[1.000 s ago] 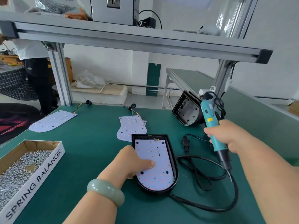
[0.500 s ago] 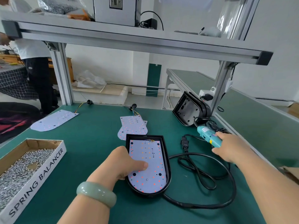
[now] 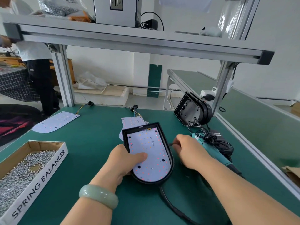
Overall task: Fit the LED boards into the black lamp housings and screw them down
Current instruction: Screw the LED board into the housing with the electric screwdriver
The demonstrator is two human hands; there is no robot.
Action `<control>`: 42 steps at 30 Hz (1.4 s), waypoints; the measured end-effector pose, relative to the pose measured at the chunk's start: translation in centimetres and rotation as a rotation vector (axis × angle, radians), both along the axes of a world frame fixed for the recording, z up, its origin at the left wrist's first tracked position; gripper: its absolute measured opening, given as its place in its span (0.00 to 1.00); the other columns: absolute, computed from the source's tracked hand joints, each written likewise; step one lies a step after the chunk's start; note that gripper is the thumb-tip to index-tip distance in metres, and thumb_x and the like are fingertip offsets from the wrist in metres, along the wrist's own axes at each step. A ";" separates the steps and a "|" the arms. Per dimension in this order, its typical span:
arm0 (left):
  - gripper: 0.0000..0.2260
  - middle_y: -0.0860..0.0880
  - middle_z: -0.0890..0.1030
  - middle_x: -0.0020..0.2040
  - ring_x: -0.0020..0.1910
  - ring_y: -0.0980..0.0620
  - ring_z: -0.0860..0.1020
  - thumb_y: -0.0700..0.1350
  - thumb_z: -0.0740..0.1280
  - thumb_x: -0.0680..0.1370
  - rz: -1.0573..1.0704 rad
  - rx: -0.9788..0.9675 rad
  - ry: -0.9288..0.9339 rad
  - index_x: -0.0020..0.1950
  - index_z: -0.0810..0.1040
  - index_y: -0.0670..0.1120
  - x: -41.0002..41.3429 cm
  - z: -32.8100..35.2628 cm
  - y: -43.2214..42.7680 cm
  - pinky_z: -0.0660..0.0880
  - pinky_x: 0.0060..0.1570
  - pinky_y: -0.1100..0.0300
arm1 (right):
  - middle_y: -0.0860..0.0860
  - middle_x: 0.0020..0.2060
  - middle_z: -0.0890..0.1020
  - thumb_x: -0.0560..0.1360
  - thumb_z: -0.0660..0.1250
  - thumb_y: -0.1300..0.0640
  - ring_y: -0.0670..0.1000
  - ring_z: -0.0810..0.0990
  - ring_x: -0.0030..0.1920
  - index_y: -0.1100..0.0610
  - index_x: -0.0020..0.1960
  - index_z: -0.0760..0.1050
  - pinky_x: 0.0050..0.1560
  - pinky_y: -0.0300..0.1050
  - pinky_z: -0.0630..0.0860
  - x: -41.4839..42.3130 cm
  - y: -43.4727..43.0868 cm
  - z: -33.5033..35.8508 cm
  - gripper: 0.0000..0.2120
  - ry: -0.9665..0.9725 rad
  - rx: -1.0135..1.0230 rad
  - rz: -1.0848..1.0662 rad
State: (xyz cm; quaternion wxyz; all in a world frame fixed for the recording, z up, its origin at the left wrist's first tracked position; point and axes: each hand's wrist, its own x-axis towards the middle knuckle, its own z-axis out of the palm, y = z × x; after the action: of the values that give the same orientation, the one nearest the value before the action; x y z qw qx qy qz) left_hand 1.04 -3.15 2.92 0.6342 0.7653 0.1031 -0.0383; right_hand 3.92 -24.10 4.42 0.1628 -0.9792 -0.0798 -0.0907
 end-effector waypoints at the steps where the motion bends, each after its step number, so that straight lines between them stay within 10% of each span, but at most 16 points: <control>1: 0.05 0.47 0.86 0.40 0.42 0.45 0.84 0.38 0.75 0.70 0.026 -0.032 -0.036 0.43 0.82 0.45 0.1 -0.1 -0.2 0.81 0.43 0.50 | 0.50 0.43 0.76 0.80 0.61 0.54 0.52 0.73 0.43 0.55 0.49 0.73 0.42 0.43 0.66 0.1 0.3 0.4 0.05 0.035 0.139 -0.030; 5: 0.06 0.55 0.85 0.38 0.40 0.52 0.83 0.39 0.75 0.70 0.111 -0.013 -0.188 0.43 0.82 0.49 0.2 -0.1 -1.2 0.76 0.38 0.61 | 0.49 0.31 0.72 0.79 0.60 0.43 0.48 0.68 0.30 0.55 0.37 0.73 0.30 0.41 0.60 -0.6 1.6 2.6 0.19 0.374 0.766 -0.094; 11: 0.09 0.55 0.85 0.49 0.49 0.54 0.83 0.48 0.71 0.75 0.071 -0.257 -0.277 0.54 0.78 0.53 -0.3 0.2 -1.9 0.78 0.48 0.54 | 0.53 0.45 0.85 0.75 0.69 0.61 0.50 0.81 0.44 0.56 0.46 0.80 0.50 0.43 0.78 -0.9 2.2 3.4 0.01 0.364 0.778 0.013; 16: 0.18 0.50 0.84 0.54 0.51 0.45 0.83 0.52 0.70 0.70 -0.201 -0.774 -0.030 0.59 0.76 0.55 -0.7 0.8 -1.5 0.80 0.46 0.42 | 0.50 0.42 0.83 0.78 0.67 0.61 0.48 0.79 0.39 0.54 0.48 0.78 0.41 0.39 0.75 -0.3 1.8 3.6 0.03 0.431 0.938 0.002; 21: 0.11 0.56 0.85 0.47 0.43 0.56 0.84 0.45 0.67 0.78 -0.082 -0.481 -0.130 0.59 0.77 0.56 -0.5 0.4 -2.2 0.79 0.43 0.58 | 0.51 0.45 0.81 0.80 0.64 0.57 0.55 0.78 0.45 0.52 0.51 0.74 0.46 0.52 0.72 -0.3 2.1 2.7 0.02 0.513 1.029 -0.063; 28: 0.24 0.43 0.81 0.59 0.58 0.43 0.80 0.53 0.67 0.71 -0.224 -0.947 -0.123 0.65 0.76 0.45 -0.5 0.9 -2.5 0.76 0.58 0.44 | 0.52 0.44 0.85 0.80 0.62 0.59 0.54 0.83 0.42 0.55 0.61 0.75 0.46 0.51 0.77 -0.6 4.5 1.0 0.10 0.647 1.441 -0.004; 33: 0.12 0.57 0.83 0.42 0.39 0.65 0.80 0.58 0.67 0.73 0.142 -0.140 -0.487 0.48 0.77 0.51 -0.3 0.8 -2.4 0.74 0.37 0.72 | 0.51 0.41 0.86 0.80 0.62 0.63 0.51 0.85 0.38 0.56 0.53 0.77 0.40 0.46 0.81 -0.3 5.4 0.7 0.07 0.549 1.566 0.054; 37: 0.16 0.61 0.80 0.47 0.43 0.66 0.77 0.60 0.62 0.76 0.261 0.240 -0.645 0.55 0.75 0.51 -0.4 1.5 -1.1 0.68 0.40 0.73 | 0.56 0.51 0.84 0.80 0.62 0.64 0.53 0.84 0.44 0.58 0.56 0.76 0.42 0.48 0.81 0.0 5.7 1.2 0.07 0.411 1.638 0.014; 42: 0.18 0.47 0.81 0.52 0.49 0.45 0.77 0.57 0.58 0.78 -0.039 0.795 0.017 0.54 0.76 0.45 0.4 1.0 2.9 0.70 0.44 0.58 | 0.51 0.46 0.83 0.80 0.62 0.62 0.50 0.83 0.42 0.54 0.52 0.75 0.39 0.49 0.79 0.6 3.0 1.8 0.05 0.216 1.938 -0.141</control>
State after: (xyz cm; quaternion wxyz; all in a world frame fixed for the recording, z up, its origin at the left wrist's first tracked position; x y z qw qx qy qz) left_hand 1.46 -0.24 3.96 0.2870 0.9525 0.1004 -0.0138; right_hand 4.51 -21.13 6.22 0.8977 -0.4267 0.1032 -0.0363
